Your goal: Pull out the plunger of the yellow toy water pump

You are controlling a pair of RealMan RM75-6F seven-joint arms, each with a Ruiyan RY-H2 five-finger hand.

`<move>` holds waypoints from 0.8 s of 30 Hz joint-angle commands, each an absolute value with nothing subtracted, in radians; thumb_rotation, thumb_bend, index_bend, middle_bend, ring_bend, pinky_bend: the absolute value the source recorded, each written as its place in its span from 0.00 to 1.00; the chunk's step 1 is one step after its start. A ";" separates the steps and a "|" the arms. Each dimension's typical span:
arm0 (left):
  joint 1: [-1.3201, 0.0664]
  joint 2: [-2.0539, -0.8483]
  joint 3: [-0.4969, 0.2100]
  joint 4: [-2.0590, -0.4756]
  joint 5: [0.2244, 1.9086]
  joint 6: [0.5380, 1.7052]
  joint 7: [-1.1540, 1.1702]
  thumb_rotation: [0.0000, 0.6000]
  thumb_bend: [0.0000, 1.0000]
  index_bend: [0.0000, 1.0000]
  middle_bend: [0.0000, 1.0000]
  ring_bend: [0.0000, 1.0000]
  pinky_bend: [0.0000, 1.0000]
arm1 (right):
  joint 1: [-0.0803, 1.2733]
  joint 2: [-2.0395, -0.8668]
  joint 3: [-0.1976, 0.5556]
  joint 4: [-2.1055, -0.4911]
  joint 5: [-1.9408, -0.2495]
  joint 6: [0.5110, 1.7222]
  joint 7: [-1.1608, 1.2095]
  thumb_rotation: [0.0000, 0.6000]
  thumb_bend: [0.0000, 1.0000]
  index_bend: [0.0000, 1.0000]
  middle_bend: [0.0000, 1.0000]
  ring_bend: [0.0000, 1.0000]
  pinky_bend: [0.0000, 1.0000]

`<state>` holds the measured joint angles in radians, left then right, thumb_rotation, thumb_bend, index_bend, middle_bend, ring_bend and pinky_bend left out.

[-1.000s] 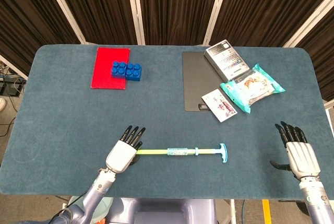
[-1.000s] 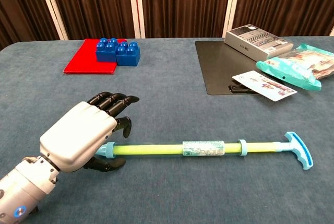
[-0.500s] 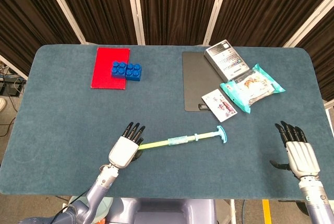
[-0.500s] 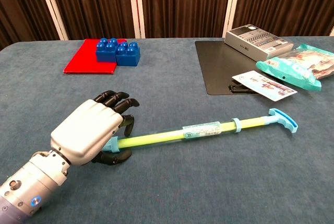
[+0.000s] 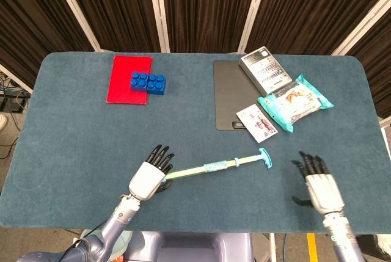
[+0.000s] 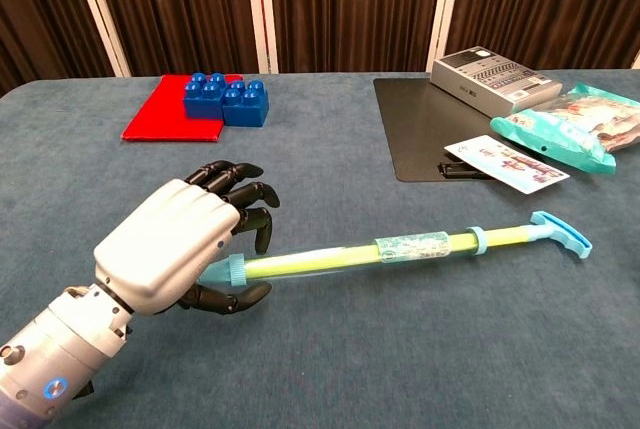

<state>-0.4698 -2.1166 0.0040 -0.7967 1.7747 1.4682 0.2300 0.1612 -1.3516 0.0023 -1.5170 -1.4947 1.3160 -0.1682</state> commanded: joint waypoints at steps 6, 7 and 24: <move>-0.461 -2.098 0.033 -0.824 1.778 1.479 0.177 1.00 0.55 0.75 0.24 0.11 0.13 | 0.211 -1.521 0.016 -1.408 -1.526 1.290 -0.251 1.00 0.20 0.27 0.01 0.00 0.05; -0.461 -2.096 0.034 -0.827 1.777 1.477 0.173 1.00 0.55 0.75 0.24 0.11 0.13 | 0.216 -1.529 0.018 -1.401 -1.529 1.286 -0.254 1.00 0.20 0.27 0.01 0.00 0.05; -0.466 -2.072 0.048 -0.881 1.766 1.458 0.147 1.00 0.54 0.75 0.25 0.11 0.13 | 0.310 -1.626 0.055 -1.287 -1.496 1.182 -0.199 1.00 0.20 0.34 0.03 0.00 0.05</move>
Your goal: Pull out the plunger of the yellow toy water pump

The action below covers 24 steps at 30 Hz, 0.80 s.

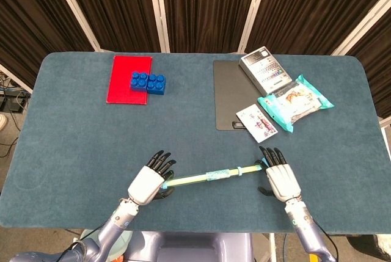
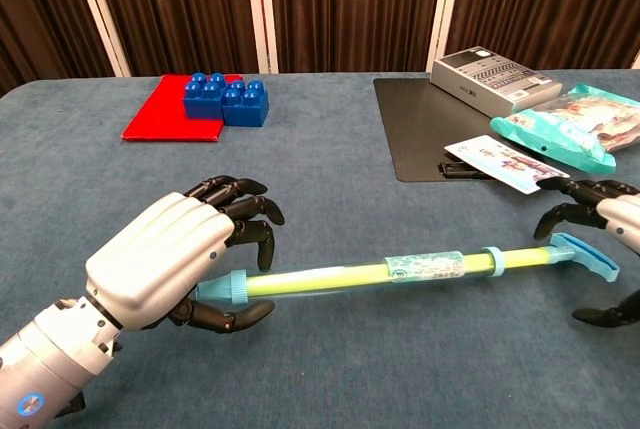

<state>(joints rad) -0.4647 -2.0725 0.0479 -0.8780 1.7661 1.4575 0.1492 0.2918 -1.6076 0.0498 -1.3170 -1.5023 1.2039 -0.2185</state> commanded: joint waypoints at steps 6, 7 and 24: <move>-0.468 -2.068 0.051 -0.899 1.763 1.452 0.130 1.00 0.54 0.75 0.26 0.11 0.13 | 0.337 -1.649 0.055 -1.232 -1.502 1.158 -0.138 1.00 0.22 0.37 0.04 0.00 0.05; -0.469 -2.068 0.051 -0.902 1.763 1.451 0.129 1.00 0.54 0.75 0.26 0.11 0.13 | 0.343 -1.652 0.054 -1.223 -1.504 1.154 -0.132 1.00 0.22 0.38 0.04 0.00 0.05; -0.473 -2.071 0.056 -0.914 1.767 1.452 0.131 1.00 0.54 0.75 0.26 0.11 0.13 | 0.367 -1.644 0.069 -1.184 -1.470 1.138 -0.051 1.00 0.40 0.64 0.13 0.00 0.10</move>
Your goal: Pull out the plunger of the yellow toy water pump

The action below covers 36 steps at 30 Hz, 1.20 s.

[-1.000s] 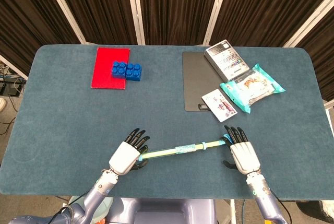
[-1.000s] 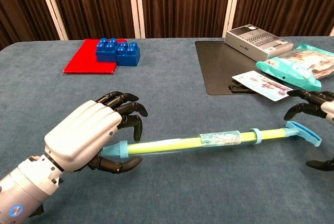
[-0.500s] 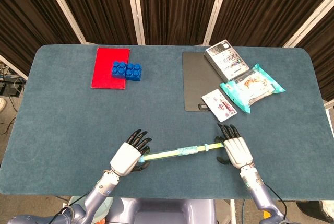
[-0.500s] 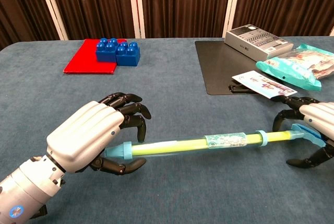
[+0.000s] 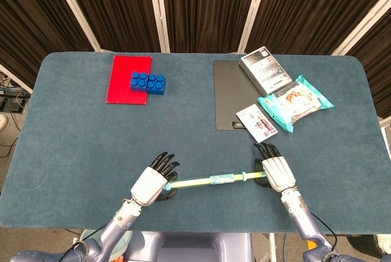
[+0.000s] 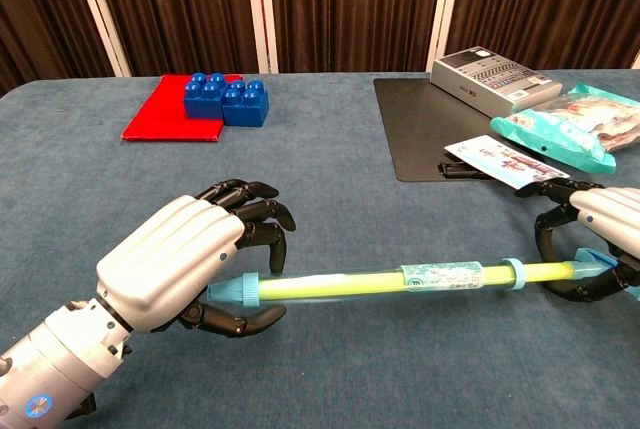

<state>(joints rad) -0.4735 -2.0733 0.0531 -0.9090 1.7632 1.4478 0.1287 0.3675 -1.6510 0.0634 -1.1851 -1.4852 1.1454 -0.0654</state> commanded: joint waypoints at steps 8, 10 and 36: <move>-0.471 -2.056 0.062 -0.951 1.786 1.479 0.140 1.00 0.54 0.75 0.26 0.11 0.13 | 0.367 -1.626 0.079 -1.188 -1.458 1.157 -0.066 1.00 0.51 0.69 0.15 0.00 0.10; -0.470 -2.050 0.063 -0.961 1.790 1.487 0.139 1.00 0.54 0.75 0.27 0.11 0.13 | 0.368 -1.621 0.083 -1.192 -1.456 1.164 -0.073 1.00 0.52 0.70 0.16 0.00 0.10; -0.435 -1.845 0.107 -1.245 1.889 1.587 0.220 1.00 0.54 0.75 0.27 0.12 0.13 | 0.383 -1.515 0.166 -1.208 -1.377 1.204 -0.111 1.00 0.55 0.80 0.20 0.00 0.11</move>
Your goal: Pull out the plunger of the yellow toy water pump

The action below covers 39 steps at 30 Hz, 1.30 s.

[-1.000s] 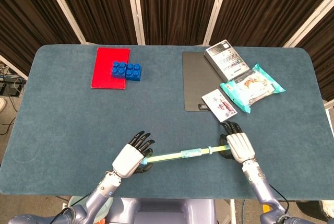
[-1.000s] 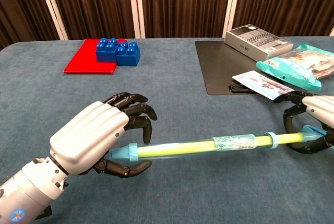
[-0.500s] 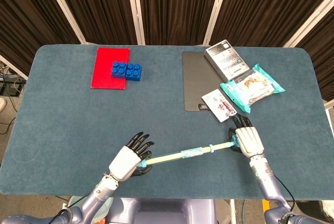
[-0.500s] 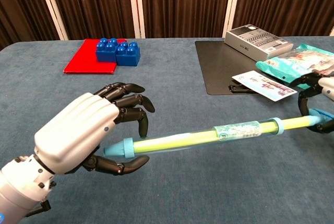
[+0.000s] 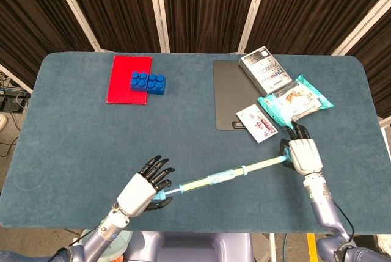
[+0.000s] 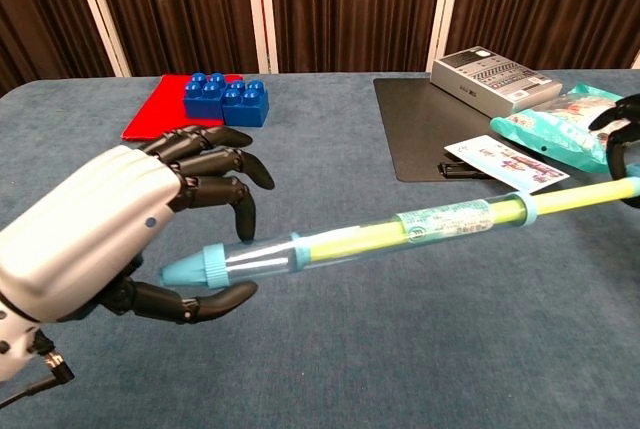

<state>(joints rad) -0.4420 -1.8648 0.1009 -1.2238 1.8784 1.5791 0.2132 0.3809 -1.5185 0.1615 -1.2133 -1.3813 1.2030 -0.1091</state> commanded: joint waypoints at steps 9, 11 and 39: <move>-0.417 -1.778 0.127 -1.299 1.915 1.613 0.193 1.00 0.54 0.75 0.27 0.13 0.14 | 0.409 -1.481 0.219 -1.171 -1.322 1.186 -0.130 1.00 0.55 0.80 0.21 0.00 0.11; -0.413 -1.763 0.131 -1.306 1.922 1.622 0.184 1.00 0.54 0.76 0.27 0.13 0.14 | 0.415 -1.472 0.229 -1.165 -1.312 1.181 -0.129 1.00 0.55 0.80 0.21 0.00 0.11; -0.373 -1.687 0.133 -1.305 2.010 1.714 0.070 1.00 0.54 0.76 0.28 0.13 0.14 | 0.507 -1.492 0.288 -0.947 -1.231 1.088 -0.051 1.00 0.55 0.83 0.23 0.02 0.11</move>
